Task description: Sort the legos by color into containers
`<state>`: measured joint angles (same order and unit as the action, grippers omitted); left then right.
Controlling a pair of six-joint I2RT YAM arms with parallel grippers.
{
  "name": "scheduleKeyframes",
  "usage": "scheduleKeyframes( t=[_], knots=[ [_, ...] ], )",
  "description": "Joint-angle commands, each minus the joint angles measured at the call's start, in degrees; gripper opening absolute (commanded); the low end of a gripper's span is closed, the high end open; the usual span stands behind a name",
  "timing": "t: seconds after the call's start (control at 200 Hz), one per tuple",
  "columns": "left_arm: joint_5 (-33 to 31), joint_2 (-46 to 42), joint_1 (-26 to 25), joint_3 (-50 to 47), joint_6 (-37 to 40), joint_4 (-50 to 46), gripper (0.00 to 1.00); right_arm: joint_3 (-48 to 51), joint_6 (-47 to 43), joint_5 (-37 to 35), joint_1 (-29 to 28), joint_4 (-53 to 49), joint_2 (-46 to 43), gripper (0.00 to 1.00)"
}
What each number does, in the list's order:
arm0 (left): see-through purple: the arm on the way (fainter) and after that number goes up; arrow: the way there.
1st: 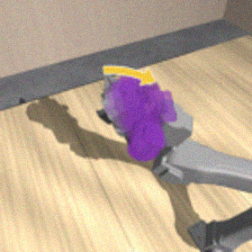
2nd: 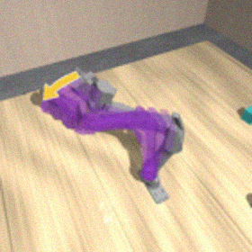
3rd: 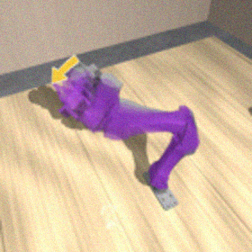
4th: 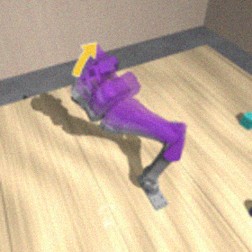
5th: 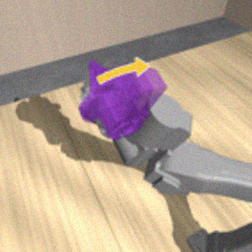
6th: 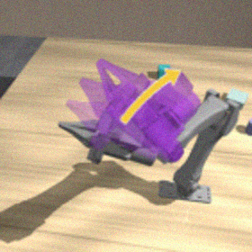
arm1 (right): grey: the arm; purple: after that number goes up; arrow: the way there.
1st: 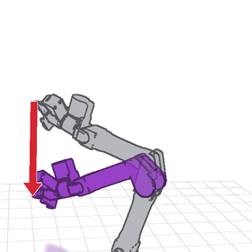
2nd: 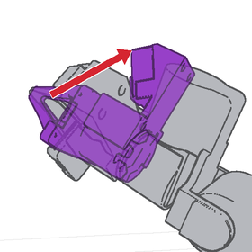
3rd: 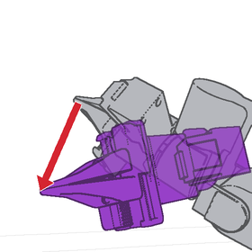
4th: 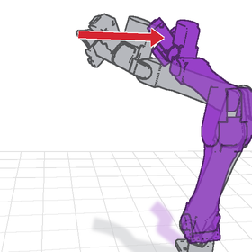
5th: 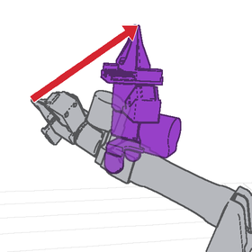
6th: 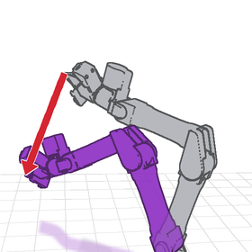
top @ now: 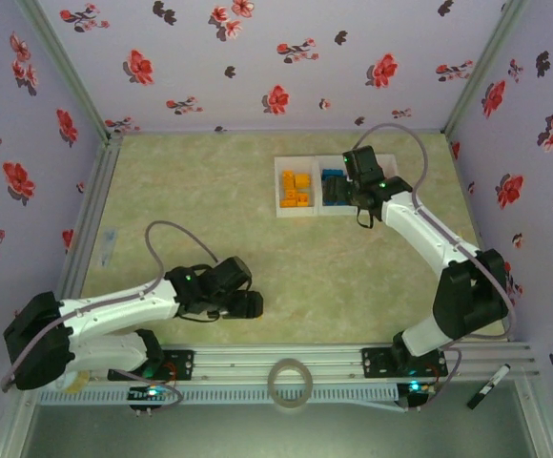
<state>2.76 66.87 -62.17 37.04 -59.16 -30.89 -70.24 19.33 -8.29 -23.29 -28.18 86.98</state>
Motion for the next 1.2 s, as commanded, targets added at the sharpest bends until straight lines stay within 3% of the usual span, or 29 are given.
scheduleKeyframes(
  t=[0.0,0.29,0.735,1.055,1.195],
  knots=[
    [1.06,1.51,-1.62,-1.26,-6.73,5.04,0.78,0.9,0.95,-0.03,-0.53,-0.03,-2.32,0.78],
    [3.32,6.21,-1.78,-2.6,-6.95,12.11,0.75,1.24,0.28,-0.64,-0.63,-1.14,-3.47,0.78],
    [-3.66,13.64,0.8,4.23,-2.28,5.36,0.69,2.06,-0.08,-1.71,-0.62,-2.01,-5.44,0.78],
    [-5.47,22.43,1.26,12.43,4.73,-0.57,0.49,2.99,-0.44,-2.47,-0.62,-2.35,-6.71,0.78],
    [-6.92,24.86,0.52,14.73,7.08,-3.43,0.47,3.37,-0.52,-2.79,-0.62,-2.32,-7.44,0.79]
  ],
)
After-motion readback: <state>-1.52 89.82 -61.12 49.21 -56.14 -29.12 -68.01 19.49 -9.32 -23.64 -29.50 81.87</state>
